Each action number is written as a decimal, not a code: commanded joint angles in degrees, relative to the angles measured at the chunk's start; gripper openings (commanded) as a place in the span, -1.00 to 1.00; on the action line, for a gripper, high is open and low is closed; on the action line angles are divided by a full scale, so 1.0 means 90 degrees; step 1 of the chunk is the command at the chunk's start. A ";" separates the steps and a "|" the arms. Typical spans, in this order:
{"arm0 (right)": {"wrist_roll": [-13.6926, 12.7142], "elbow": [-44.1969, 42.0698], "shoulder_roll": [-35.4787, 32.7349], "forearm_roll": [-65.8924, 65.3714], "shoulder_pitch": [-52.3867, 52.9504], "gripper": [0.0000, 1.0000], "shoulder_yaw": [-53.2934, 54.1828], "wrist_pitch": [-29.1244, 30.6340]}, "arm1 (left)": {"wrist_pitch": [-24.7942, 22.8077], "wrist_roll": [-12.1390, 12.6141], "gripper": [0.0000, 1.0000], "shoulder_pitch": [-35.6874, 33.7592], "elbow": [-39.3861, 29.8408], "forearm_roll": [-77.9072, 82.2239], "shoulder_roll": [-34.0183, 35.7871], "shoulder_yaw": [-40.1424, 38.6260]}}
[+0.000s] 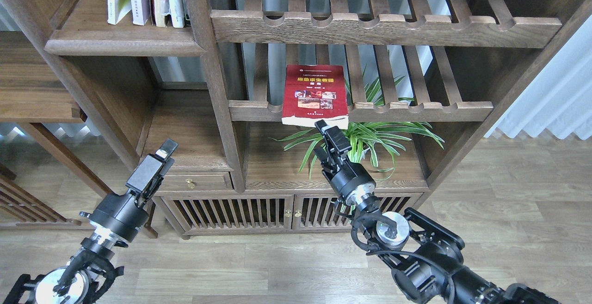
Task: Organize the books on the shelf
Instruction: 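Push the right gripper up under the red book's lower edge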
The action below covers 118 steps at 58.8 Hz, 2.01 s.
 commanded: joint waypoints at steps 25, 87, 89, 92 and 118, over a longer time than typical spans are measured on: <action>-0.0033 -0.0492 0.0000 0.0204 0.0608 0.96 0.0010 -0.0543 | 0.0002 0.0000 0.93 -0.0008 0.0000 0.0000 0.0000 -0.0007; -0.0003 -0.0805 0.0000 0.0410 0.0901 0.02 0.0029 -0.0817 | 0.0002 0.0000 0.96 -0.0008 -0.0019 -0.0010 0.0000 -0.0212; -0.0003 -0.0805 0.0000 0.0419 0.0901 -0.07 0.0029 -0.0788 | 0.0002 0.0000 0.96 -0.0018 -0.0019 -0.0010 0.0000 -0.0222; 0.0006 -0.0805 0.0000 0.0429 0.0901 -0.19 0.0029 -0.0778 | 0.0002 0.0000 0.96 -0.0008 -0.0019 -0.0010 0.0000 -0.0242; -0.0120 0.0043 0.0000 0.0361 0.0404 -0.89 -0.0049 0.0218 | 0.0002 -0.0010 0.97 -0.0008 0.0000 -0.0010 0.0000 -0.0418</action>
